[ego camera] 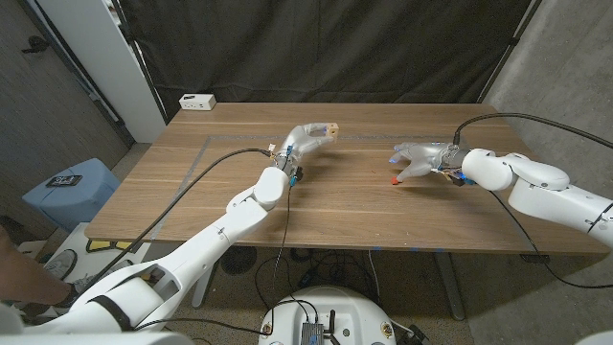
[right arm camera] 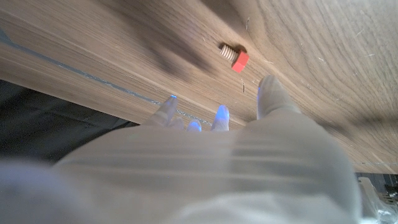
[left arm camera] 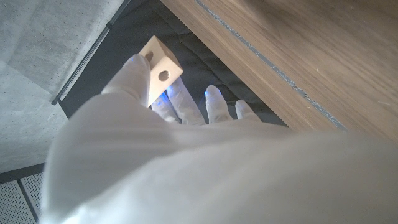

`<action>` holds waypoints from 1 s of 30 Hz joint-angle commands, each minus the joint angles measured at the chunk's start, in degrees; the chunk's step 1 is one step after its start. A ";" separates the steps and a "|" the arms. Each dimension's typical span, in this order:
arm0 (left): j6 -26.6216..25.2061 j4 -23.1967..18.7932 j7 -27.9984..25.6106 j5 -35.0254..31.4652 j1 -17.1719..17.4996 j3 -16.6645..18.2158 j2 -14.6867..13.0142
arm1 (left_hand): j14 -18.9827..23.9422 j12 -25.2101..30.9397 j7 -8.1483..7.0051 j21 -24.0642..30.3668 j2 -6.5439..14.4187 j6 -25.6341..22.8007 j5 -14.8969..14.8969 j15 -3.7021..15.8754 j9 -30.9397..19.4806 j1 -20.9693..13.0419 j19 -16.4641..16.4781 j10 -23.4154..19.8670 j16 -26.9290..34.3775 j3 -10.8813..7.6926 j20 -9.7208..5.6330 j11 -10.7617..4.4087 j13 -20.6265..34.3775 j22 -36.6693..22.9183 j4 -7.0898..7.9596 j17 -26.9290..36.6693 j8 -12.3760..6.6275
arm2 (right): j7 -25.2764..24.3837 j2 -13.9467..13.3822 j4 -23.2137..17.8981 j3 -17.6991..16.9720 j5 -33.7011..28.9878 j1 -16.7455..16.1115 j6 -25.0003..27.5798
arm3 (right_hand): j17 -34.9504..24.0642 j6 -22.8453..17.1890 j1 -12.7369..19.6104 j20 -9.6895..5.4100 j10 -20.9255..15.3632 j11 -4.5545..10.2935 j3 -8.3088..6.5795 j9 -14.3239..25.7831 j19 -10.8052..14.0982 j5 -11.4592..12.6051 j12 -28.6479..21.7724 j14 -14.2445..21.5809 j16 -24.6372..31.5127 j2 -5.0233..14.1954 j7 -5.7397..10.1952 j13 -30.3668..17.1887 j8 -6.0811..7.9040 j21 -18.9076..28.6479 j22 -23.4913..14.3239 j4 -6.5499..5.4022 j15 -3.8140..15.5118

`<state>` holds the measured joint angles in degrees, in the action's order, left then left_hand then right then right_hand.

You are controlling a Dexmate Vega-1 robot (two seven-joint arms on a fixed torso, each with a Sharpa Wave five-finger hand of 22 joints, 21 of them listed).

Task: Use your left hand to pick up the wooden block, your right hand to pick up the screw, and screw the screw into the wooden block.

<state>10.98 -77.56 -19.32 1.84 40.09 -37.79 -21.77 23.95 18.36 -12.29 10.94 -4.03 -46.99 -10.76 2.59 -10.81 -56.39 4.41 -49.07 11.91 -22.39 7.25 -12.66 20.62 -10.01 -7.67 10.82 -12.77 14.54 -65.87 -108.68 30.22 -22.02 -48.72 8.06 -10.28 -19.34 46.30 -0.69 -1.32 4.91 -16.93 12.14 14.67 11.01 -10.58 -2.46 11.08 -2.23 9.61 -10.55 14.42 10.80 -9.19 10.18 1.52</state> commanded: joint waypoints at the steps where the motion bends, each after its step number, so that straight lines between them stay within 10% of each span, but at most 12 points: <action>1: 0.55 0.69 0.84 0.14 -0.18 -0.39 0.57 | 0.52 -0.07 -0.12 0.31 0.77 -0.71 0.12 6.24 -0.20 -0.30 0.20 -0.05 0.56 0.31 -0.28 -0.08 0.32 -0.13 -0.07 0.14 0.03 | 1.55 0.78 -1.23 1.56 -5.31 0.42 2.19 | -0.12 -0.09 0.38 -0.15 0.32 0.07 -0.33 0.24 0.69 -0.16 0.07 0.35 0.01 -0.46 -0.33 -0.07 0.53 0.02 -0.22 -0.16 0.02; 30: 0.11 0.73 1.07 0.45 0.51 -0.77 0.97 | 0.45 -0.43 -0.09 0.29 1.29 -0.82 0.16 6.19 -0.19 -0.45 0.10 0.13 0.57 0.49 -0.24 -0.07 0.46 -0.16 -0.15 0.20 0.14 | 2.09 3.42 -0.65 4.16 -15.62 1.12 3.89 | -0.26 -2.29 2.74 -0.59 -0.46 0.09 -1.54 0.96 1.71 -0.29 -0.22 1.53 0.27 -0.93 0.03 -0.13 2.11 0.01 -0.22 -0.11 0.54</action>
<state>11.31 -77.12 -18.36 2.18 40.61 -38.40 -20.97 23.94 18.14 -12.61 10.94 -3.28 -47.31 -10.76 2.58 -10.78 -56.68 4.41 -48.97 11.91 -22.12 7.25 -12.58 20.91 -10.00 -7.95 10.80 -12.71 16.67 -63.43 -109.75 33.63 -34.52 -47.80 11.56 -10.27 -20.90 48.38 -1.06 -1.32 4.91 -17.81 12.94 15.82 10.80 -10.59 -1.22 11.08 -3.11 9.32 -10.54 15.93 10.81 -9.19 10.11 1.95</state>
